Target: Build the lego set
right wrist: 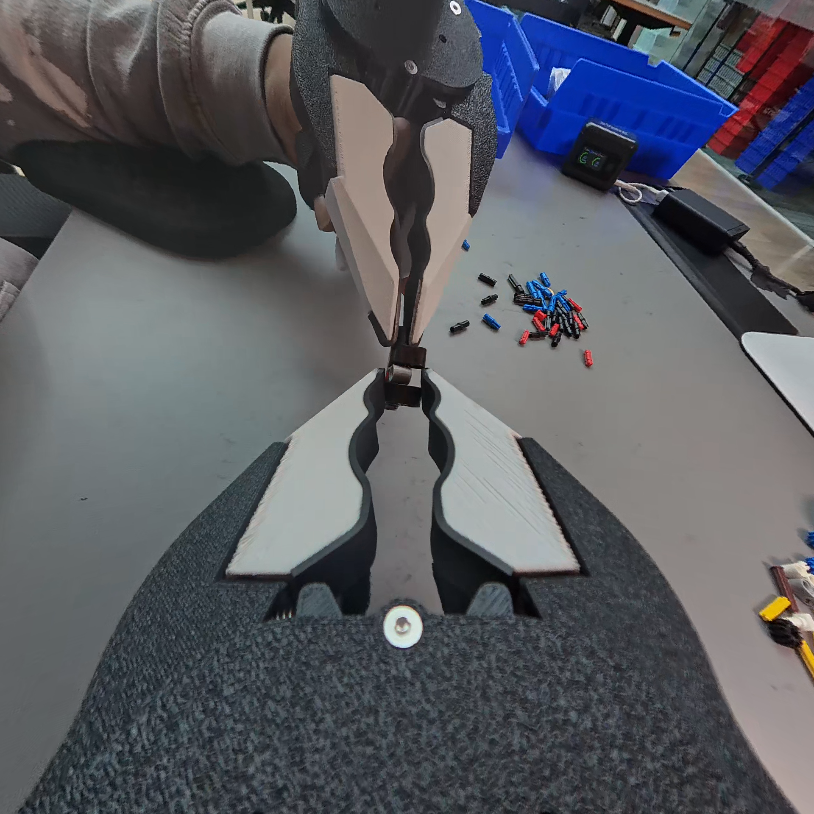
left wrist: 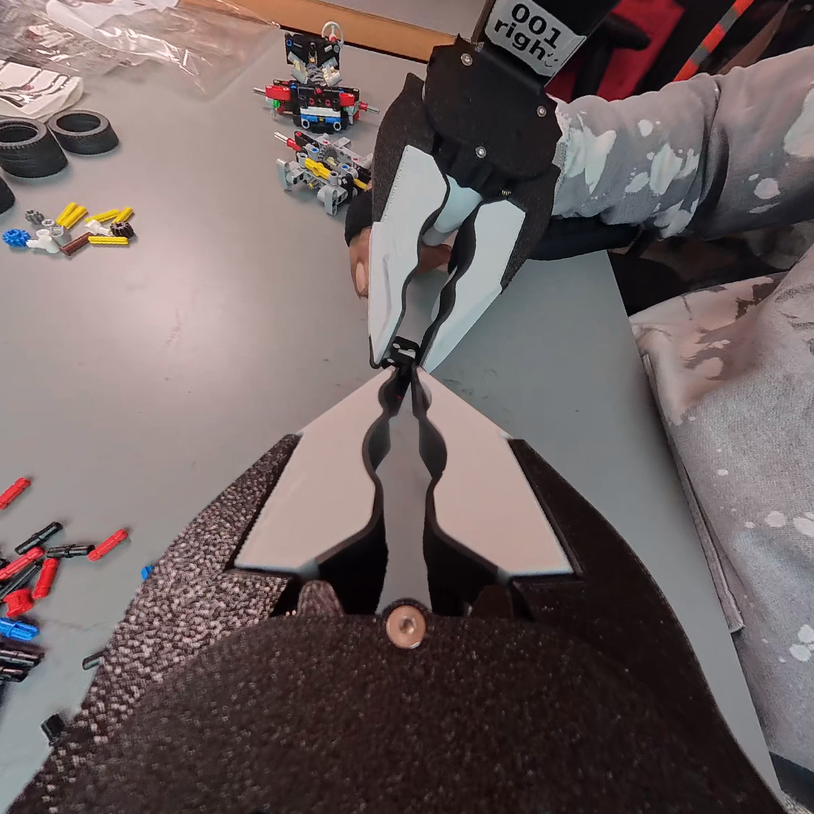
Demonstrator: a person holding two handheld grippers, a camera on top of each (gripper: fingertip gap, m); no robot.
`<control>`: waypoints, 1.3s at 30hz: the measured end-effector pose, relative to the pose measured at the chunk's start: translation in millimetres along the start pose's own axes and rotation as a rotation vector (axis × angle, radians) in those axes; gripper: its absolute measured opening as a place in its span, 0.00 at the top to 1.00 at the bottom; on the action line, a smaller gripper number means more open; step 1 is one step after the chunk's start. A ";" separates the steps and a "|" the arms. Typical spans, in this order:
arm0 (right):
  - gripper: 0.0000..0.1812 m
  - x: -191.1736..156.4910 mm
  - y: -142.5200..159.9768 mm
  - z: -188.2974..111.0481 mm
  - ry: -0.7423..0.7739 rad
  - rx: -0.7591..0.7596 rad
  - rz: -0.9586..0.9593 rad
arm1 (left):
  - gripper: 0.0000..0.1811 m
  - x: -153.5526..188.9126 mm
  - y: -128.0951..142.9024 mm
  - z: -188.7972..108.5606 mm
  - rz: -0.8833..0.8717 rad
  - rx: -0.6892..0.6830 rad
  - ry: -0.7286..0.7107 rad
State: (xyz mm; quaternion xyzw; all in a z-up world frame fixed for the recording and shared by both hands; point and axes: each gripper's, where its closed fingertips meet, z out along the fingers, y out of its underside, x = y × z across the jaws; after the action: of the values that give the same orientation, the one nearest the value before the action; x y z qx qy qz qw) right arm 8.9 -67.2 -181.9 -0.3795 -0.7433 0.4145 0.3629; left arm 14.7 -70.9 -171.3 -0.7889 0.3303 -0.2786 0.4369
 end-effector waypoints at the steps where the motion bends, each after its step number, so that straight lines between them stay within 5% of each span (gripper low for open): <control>1: 0.92 -1.3 -2.5 -1.1 -0.010 0.006 -0.010 | 0.98 2.4 -1.3 -1.6 0.007 -0.002 0.013; 5: 0.92 -2.2 -17.4 -8.7 -0.034 0.034 -0.044 | 0.98 7.1 -11.0 -13.5 -0.014 0.040 0.074; 7: 0.92 7.6 3.3 -16.6 0.004 -0.058 -0.095 | 0.98 -5.7 -12.4 -31.2 -0.050 0.082 0.037; 10: 0.92 19.3 10.7 -33.1 0.025 -0.020 -0.026 | 0.98 -55.1 -4.2 -68.4 -0.164 0.139 -0.170; 13: 0.92 24.3 -2.3 -32.4 0.051 0.026 -0.055 | 0.98 -112.4 31.5 -87.7 -0.268 0.060 -0.453; 17: 0.92 17.3 -6.5 -25.0 0.064 0.042 -0.099 | 0.91 -129.1 57.4 -80.1 -0.319 -0.025 -0.528; 21: 0.92 11.0 -13.2 -23.0 0.056 0.086 -0.083 | 0.83 -102.3 37.0 -58.0 -0.229 0.015 -0.398; 28: 0.92 1.3 -48.9 -34.1 -0.016 0.334 0.026 | 0.82 2.1 -2.6 -7.3 -0.019 0.086 0.055; 33: 0.92 0.1 -58.9 -41.0 -0.064 0.407 0.105 | 0.96 22.7 -20.6 -0.3 0.032 0.145 0.100; 39: 0.92 8.0 -60.3 -43.1 -0.098 0.440 0.250 | 0.97 19.5 -38.0 -14.1 0.007 0.247 0.078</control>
State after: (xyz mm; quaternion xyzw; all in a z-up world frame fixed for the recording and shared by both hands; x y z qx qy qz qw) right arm 26.2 -67.8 -109.5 -0.3598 -0.5991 0.6259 0.3463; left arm 27.2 -77.7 -128.7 -0.7165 0.3132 -0.3461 0.5185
